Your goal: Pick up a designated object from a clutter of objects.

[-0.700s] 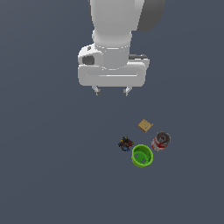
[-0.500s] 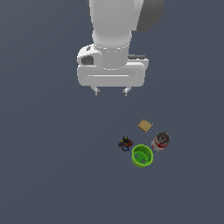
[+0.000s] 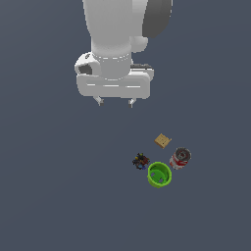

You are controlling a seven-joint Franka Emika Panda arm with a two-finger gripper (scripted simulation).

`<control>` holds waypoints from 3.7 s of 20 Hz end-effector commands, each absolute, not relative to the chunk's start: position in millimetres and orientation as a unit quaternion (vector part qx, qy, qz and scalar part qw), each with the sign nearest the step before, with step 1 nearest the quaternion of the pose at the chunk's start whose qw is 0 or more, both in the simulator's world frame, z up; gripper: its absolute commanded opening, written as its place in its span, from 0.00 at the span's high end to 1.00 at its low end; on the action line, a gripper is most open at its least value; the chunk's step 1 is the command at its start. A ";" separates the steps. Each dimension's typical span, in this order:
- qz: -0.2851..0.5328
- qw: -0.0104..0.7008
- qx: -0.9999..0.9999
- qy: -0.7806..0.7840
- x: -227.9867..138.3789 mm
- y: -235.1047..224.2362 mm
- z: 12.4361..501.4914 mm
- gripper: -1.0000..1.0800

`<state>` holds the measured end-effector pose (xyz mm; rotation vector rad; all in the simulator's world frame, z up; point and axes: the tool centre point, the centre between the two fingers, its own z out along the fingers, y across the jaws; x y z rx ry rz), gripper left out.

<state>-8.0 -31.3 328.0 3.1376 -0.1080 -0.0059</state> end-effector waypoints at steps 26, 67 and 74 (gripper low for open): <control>-0.002 0.015 0.969 0.245 63.1 164.0 189.4 0.04; 0.000 0.000 0.938 0.345 58.3 249.6 77.3 1.00; 0.000 0.000 0.939 0.345 58.3 247.2 80.1 1.00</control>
